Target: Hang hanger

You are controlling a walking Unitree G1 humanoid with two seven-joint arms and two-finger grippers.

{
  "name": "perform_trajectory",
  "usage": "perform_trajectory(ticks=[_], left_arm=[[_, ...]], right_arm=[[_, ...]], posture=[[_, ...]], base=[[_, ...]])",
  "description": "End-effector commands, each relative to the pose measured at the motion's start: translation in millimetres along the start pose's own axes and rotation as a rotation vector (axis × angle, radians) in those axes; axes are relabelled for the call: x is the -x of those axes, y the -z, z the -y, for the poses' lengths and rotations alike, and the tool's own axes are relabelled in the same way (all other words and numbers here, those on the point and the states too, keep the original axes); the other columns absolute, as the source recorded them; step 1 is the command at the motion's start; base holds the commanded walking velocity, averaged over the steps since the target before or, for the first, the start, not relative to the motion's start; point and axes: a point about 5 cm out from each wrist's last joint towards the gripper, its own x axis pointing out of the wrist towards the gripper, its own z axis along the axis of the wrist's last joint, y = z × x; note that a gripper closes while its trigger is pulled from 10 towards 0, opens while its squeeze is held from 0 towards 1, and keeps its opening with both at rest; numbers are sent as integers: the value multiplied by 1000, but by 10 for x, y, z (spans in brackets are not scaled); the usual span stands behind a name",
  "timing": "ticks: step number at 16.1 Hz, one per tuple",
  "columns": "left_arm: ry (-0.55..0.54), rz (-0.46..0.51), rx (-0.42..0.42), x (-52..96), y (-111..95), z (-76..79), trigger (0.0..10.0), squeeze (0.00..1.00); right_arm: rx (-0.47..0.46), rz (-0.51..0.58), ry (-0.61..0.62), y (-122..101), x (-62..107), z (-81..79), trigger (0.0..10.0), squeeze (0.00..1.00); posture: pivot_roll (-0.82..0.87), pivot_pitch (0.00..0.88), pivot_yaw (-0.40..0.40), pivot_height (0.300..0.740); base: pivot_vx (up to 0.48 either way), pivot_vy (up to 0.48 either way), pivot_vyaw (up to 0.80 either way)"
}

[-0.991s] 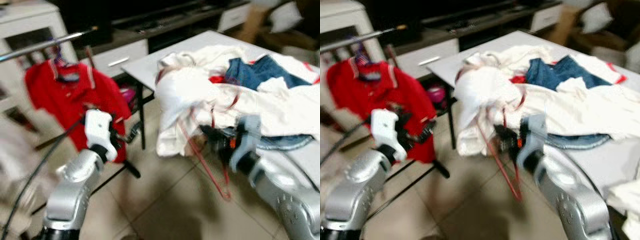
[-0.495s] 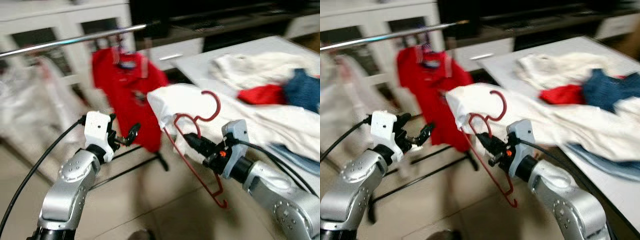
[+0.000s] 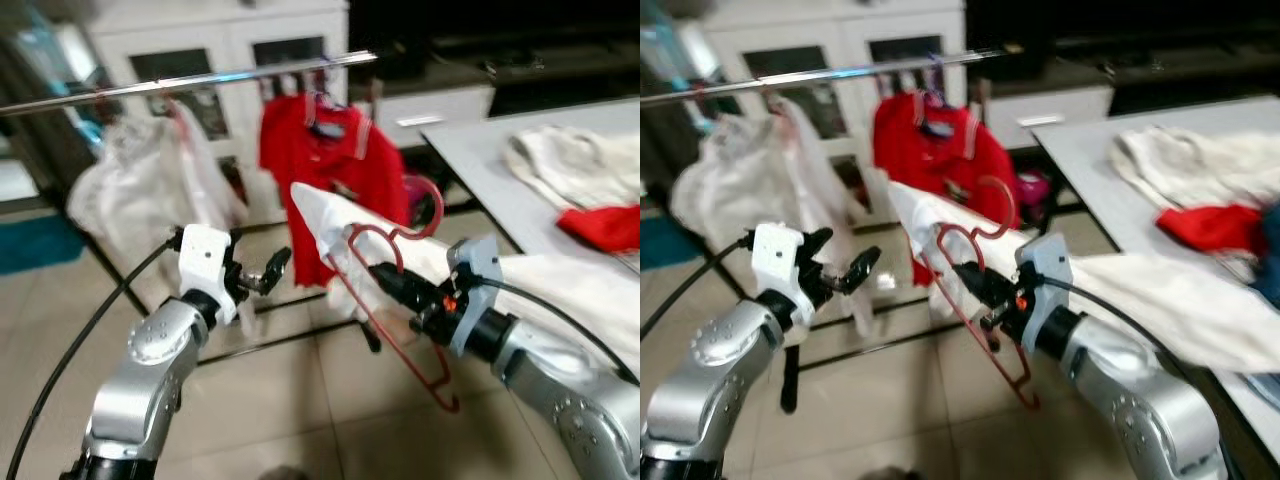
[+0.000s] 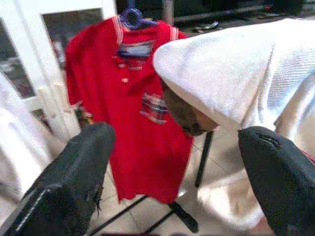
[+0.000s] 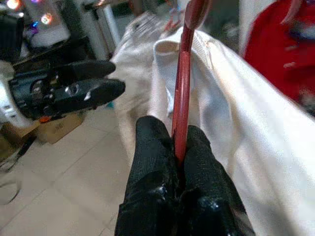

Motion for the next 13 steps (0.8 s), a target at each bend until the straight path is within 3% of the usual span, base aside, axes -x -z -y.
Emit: perform_trajectory(ticks=[1, 6, 10, 13], left_arm=[[-10, -13, -10, 25, 20, -22, 10000, 0], [-14, -11, -11, 39, 22, -28, 10000, 0], [-27, -7, -52, 33, -9, -76, 10000, 0], [-49, 3, -116, -4, -37, -147, 10000, 0]], right_arm=[[16, 23, -30, -63, -2, -35, 10000, 0], [18, 34, 50, -48, -4, 54, 10000, 0], [99, 75, 247, -92, 11, 296, 10000, 0], [92, 125, 182, -145, -48, 222, 10000, 0]], posture=[[-20, 0, 50, 740], [-16, 0, 48, 740], [-19, 0, 61, 740], [-28, 0, 77, 740]], base=[[0, 0, 800], [0, 0, 800], [0, 0, 800], [0, 0, 267]])
